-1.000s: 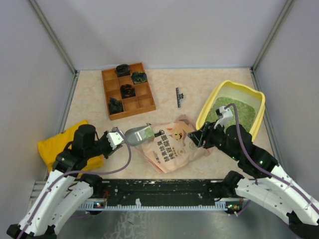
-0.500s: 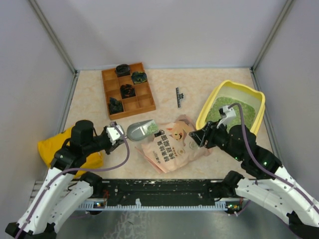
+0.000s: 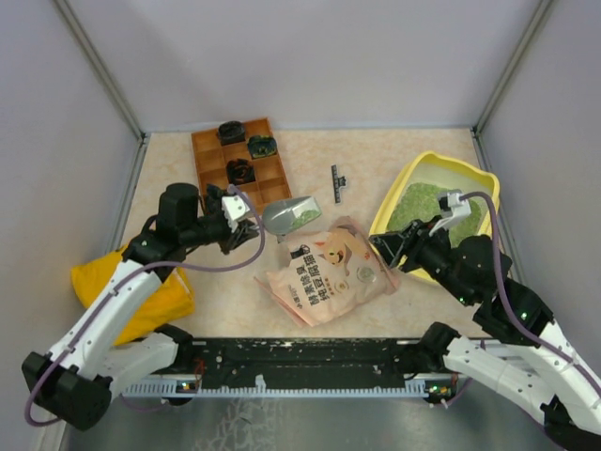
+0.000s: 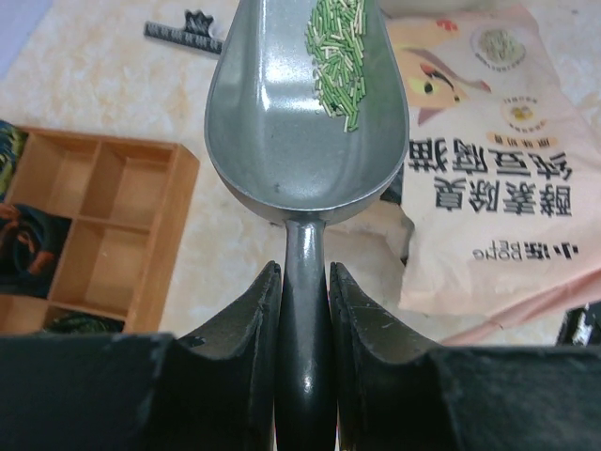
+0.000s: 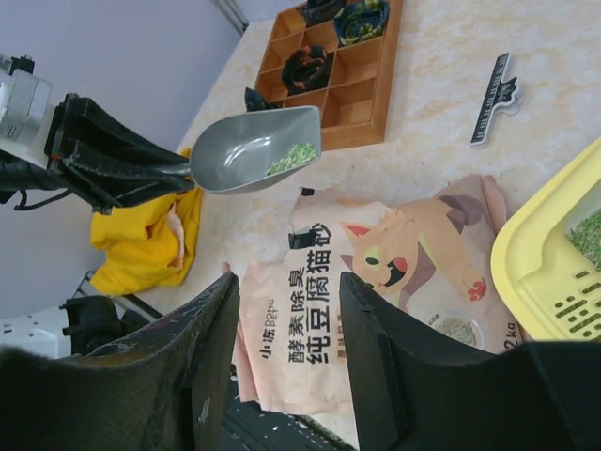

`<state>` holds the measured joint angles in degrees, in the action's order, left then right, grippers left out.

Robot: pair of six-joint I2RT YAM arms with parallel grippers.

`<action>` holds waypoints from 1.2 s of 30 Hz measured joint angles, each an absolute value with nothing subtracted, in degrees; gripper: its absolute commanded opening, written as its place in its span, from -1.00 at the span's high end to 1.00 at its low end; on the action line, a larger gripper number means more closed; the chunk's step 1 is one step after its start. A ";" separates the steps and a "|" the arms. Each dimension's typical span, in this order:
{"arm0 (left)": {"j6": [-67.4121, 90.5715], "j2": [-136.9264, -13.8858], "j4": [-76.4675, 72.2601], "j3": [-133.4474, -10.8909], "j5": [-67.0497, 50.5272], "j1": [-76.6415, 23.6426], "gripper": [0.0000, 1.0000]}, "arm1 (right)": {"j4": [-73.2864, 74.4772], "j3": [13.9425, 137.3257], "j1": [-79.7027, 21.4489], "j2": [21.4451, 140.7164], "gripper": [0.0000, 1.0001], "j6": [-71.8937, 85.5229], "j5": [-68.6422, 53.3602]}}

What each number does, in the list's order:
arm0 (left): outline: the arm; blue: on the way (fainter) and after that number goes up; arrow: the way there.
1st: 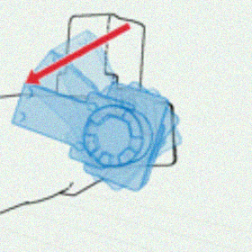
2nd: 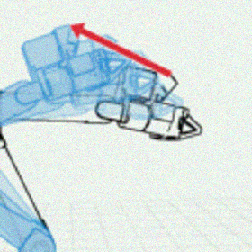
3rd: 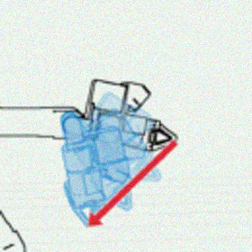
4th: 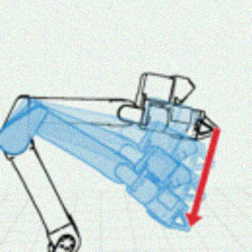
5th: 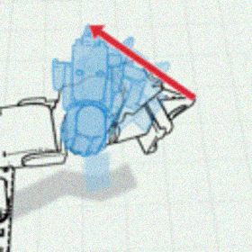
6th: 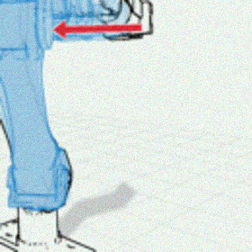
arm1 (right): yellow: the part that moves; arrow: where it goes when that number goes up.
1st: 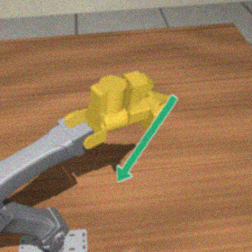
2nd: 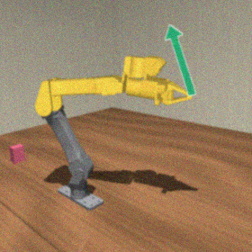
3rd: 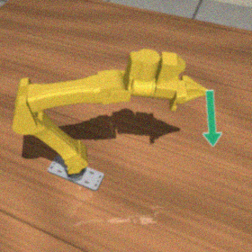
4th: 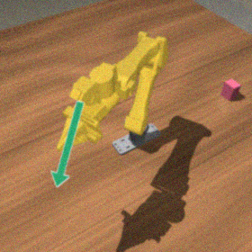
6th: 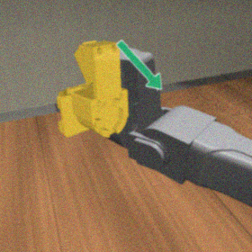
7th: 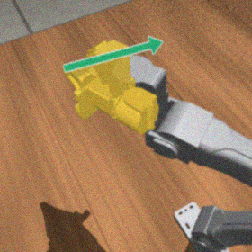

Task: Fill the litter box with clean litter
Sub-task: Pour the cat litter into the litter box.

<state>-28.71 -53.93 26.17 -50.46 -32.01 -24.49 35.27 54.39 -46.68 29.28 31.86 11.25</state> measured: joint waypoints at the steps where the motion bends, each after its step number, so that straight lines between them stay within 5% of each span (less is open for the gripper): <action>1: -28.73 -54.98 25.61 -51.42 -32.05 -24.86 1.00 | 35.22 54.72 -46.68 29.21 0.06 31.68 11.53; 17: -38.44 -84.42 22.76 -77.87 -17.52 -47.57 1.00 | 34.92 59.40 -46.68 25.47 0.08 31.31 15.55; 36: -68.55 -108.29 24.45 -101.58 0.89 -64.49 1.00 | 30.33 63.46 -46.68 19.38 0.08 32.82 24.38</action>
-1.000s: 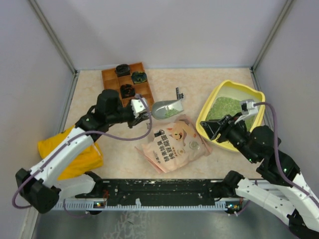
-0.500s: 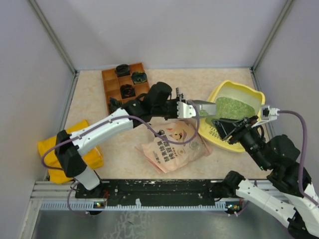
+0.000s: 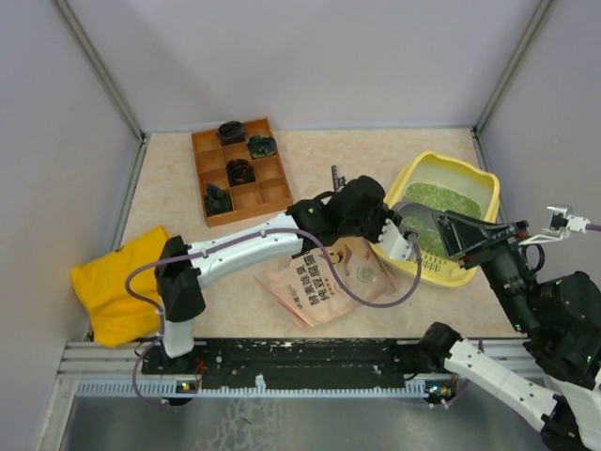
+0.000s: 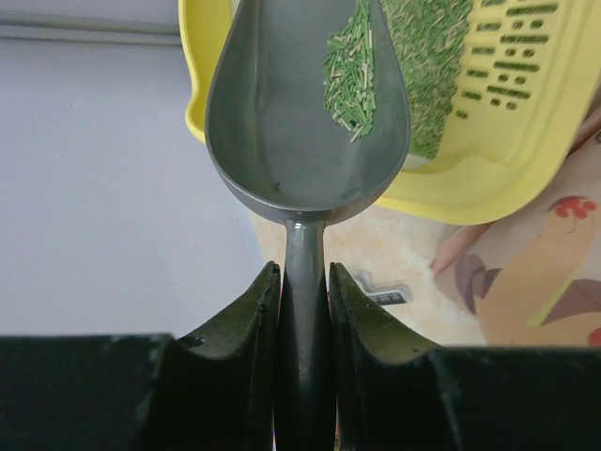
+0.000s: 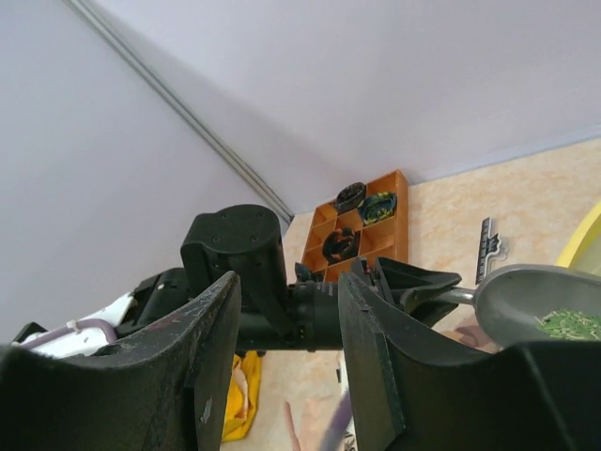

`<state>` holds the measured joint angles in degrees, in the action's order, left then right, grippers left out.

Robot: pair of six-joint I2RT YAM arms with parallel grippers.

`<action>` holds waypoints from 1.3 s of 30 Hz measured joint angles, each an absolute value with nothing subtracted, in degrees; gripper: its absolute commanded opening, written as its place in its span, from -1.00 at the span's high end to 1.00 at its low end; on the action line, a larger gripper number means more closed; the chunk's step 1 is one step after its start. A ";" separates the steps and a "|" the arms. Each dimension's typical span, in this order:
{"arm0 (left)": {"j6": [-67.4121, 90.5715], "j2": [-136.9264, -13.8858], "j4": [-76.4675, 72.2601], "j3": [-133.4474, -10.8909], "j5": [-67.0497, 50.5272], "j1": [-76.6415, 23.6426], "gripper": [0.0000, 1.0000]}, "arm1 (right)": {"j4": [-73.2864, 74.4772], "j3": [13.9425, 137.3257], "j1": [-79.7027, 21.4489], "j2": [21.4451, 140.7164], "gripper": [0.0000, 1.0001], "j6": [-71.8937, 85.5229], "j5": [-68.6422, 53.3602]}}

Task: Fill the litter box with clean litter
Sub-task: Pour the cat litter into the litter box.

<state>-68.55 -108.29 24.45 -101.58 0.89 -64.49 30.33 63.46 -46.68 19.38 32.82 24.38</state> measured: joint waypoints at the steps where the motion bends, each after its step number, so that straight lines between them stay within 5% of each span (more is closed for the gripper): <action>1: -70.00 -108.90 24.40 -102.08 2.09 -64.90 1.00 | 30.15 63.46 -46.68 19.33 0.08 32.80 24.56; 25: -105.91 -115.09 8.21 -100.29 27.42 -70.57 1.00 | 29.63 63.48 -46.68 19.33 0.08 33.21 25.43; 39: -77.49 -112.66 16.23 -103.85 14.15 -65.52 1.00 | 29.91 63.20 -46.68 19.33 0.06 33.63 25.12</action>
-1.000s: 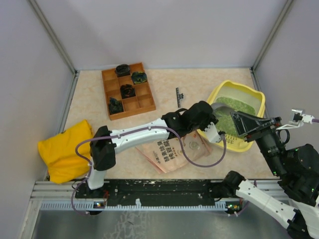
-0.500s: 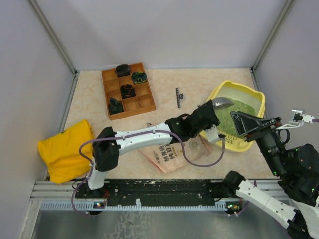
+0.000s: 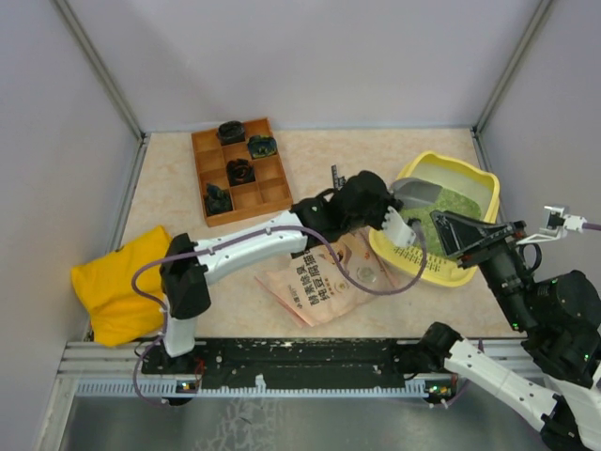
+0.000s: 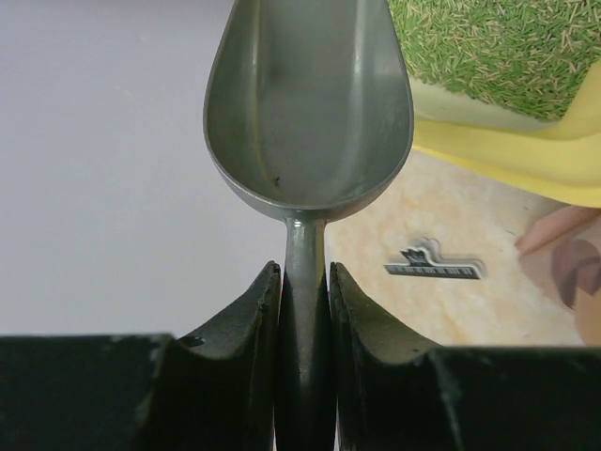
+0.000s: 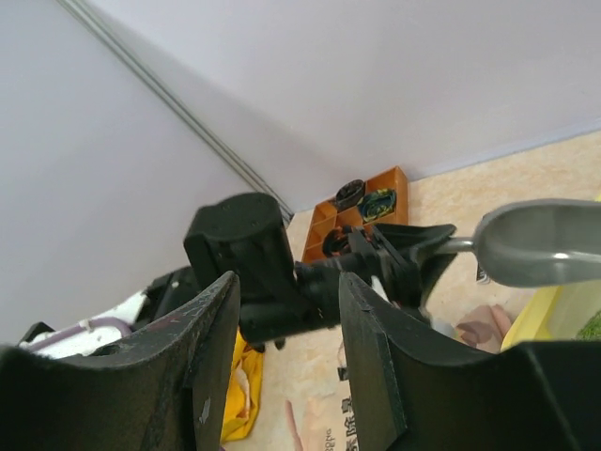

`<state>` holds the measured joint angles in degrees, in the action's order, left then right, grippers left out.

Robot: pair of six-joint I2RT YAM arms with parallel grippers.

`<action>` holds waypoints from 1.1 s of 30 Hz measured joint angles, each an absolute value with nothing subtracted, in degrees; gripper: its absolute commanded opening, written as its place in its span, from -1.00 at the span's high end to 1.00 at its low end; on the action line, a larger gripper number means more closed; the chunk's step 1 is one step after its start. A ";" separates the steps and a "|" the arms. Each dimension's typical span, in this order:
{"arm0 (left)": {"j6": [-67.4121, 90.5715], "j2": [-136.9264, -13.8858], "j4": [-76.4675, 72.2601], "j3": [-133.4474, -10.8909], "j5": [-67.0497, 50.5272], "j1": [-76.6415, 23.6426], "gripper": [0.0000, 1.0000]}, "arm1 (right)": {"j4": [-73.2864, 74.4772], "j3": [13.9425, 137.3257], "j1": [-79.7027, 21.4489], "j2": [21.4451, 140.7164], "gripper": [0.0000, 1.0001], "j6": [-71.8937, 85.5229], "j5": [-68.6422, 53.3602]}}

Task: Fill the litter box with clean litter
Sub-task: 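Pour the cat litter into the litter box, then scoop the cat litter from the cat litter bag.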

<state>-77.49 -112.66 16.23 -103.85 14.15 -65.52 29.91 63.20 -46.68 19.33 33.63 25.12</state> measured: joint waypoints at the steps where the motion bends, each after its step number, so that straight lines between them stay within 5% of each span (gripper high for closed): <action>1: -74.65 -111.72 16.99 -103.48 12.78 -64.45 1.00 | 29.93 62.94 -46.68 19.33 0.06 33.69 25.02; 15: -42.26 -87.09 28.93 -85.34 -0.51 -50.26 1.00 | 32.99 54.59 -46.68 20.75 0.06 35.05 20.36; 33: -35.79 -62.72 60.97 -75.42 2.81 -43.81 1.00 | 34.17 49.84 -46.68 26.28 0.06 35.07 15.07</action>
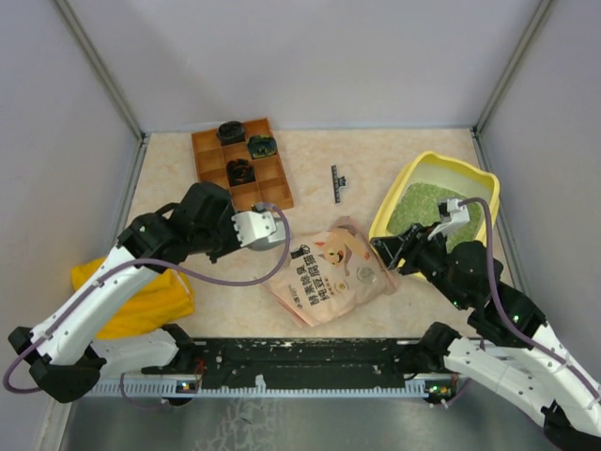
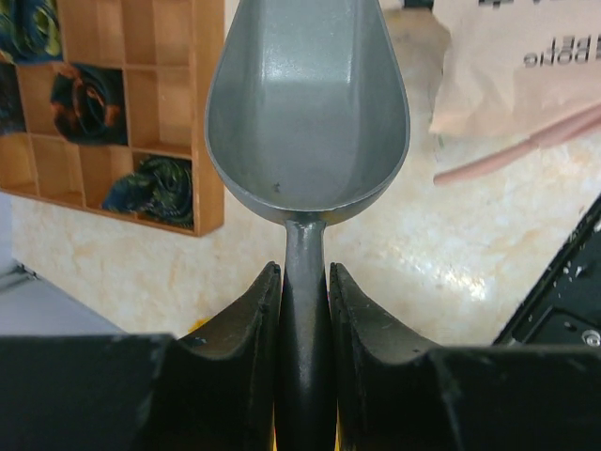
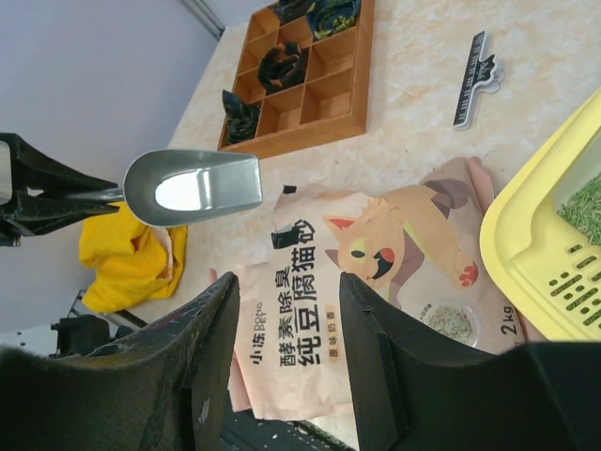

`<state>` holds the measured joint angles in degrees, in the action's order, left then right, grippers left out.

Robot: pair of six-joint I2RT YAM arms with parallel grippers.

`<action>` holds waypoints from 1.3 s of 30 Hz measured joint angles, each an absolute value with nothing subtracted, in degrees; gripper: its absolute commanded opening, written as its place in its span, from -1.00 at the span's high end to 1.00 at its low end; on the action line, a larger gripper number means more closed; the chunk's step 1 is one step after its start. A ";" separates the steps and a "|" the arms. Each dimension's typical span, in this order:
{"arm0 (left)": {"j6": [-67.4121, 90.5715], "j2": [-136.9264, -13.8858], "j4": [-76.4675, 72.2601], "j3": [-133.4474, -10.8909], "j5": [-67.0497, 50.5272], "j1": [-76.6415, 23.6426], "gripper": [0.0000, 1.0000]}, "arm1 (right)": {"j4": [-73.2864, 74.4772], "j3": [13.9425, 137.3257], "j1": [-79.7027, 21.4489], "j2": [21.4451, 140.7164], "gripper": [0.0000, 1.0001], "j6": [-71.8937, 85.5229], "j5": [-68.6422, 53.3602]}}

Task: Fill the litter box with clean litter
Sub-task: 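Scoop the cat litter from the cat litter bag.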

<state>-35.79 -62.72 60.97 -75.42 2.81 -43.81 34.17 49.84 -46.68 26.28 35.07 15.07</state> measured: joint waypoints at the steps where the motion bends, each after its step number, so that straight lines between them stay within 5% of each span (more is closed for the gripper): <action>1: -35.81 -62.50 61.91 -74.94 3.22 -43.66 1.00 | 34.13 49.84 -46.68 26.63 0.06 35.07 14.83; 39: -37.52 -65.34 52.97 -61.98 -4.10 -41.45 1.00 | 32.40 47.18 -46.68 25.58 0.06 35.59 12.56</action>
